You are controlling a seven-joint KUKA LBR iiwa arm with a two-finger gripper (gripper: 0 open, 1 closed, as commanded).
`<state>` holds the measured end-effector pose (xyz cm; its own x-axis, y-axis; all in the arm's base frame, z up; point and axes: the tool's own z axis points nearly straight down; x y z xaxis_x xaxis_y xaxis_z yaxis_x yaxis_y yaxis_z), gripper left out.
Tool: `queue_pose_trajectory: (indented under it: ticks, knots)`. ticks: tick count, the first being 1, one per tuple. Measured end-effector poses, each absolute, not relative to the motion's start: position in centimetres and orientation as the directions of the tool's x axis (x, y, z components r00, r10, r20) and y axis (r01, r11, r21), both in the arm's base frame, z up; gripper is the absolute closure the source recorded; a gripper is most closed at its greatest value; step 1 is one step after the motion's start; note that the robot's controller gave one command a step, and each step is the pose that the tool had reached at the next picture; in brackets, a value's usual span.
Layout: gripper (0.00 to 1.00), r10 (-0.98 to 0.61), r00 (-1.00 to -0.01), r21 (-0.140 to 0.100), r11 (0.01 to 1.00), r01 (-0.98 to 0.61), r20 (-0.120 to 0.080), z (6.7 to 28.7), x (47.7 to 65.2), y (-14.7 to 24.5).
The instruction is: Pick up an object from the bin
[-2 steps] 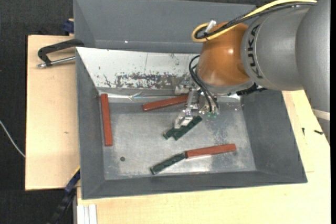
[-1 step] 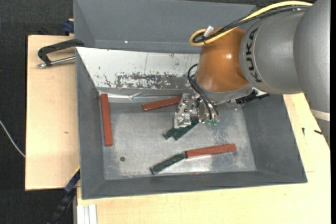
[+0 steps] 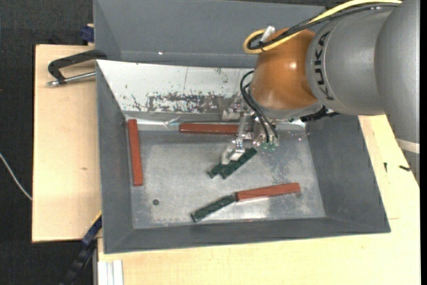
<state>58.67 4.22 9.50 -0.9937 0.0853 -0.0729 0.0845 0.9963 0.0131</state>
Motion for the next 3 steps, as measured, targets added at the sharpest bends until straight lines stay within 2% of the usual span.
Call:
queue_pose_trajectory:
  ticks: [1, 3]
  knots:
    - [1.00, 0.077, -0.997, 0.009, 0.997, 0.077, -0.008, 8.74, 57.20, 4.50]
    - [1.00, 0.077, -0.997, 0.008, 0.997, 0.077, -0.010, 9.21, 56.91, 4.67]
